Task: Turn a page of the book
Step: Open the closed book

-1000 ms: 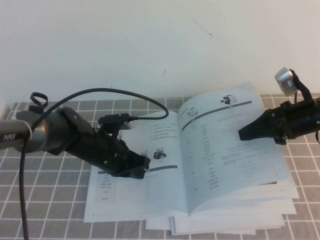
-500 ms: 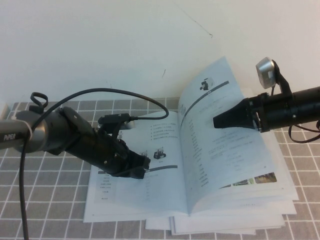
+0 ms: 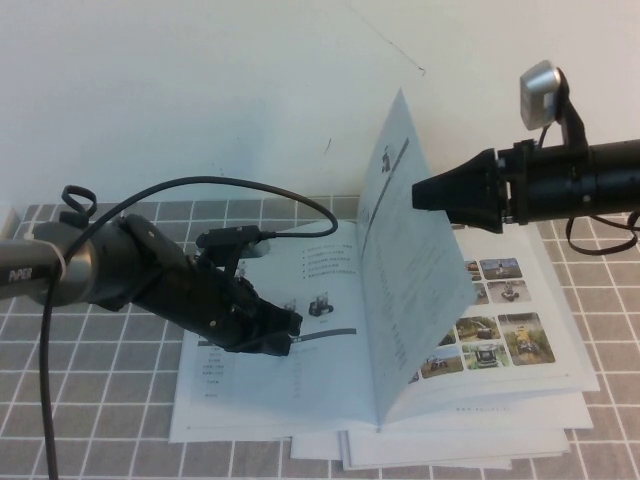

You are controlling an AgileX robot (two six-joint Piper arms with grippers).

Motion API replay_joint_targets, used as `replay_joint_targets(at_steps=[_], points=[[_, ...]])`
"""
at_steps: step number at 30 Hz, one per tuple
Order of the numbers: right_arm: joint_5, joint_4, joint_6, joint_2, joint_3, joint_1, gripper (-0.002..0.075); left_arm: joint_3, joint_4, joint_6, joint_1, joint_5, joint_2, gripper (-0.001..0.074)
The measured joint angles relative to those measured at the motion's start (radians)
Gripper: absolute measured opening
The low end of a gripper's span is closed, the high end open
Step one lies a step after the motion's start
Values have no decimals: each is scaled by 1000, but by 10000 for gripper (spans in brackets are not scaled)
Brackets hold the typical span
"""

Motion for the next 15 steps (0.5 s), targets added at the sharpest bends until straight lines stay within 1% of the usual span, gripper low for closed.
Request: replay_joint_targets(at_steps=[6, 9, 15], points=[[0, 48, -61, 0, 0, 69, 335, 0, -29, 10, 0, -11, 2, -4], [0, 78, -72, 0, 0, 75, 335, 0, -45, 15, 0, -17, 4, -4], [0, 82, -87, 0, 0, 75, 335, 2, -93, 26, 0, -22, -14, -4]])
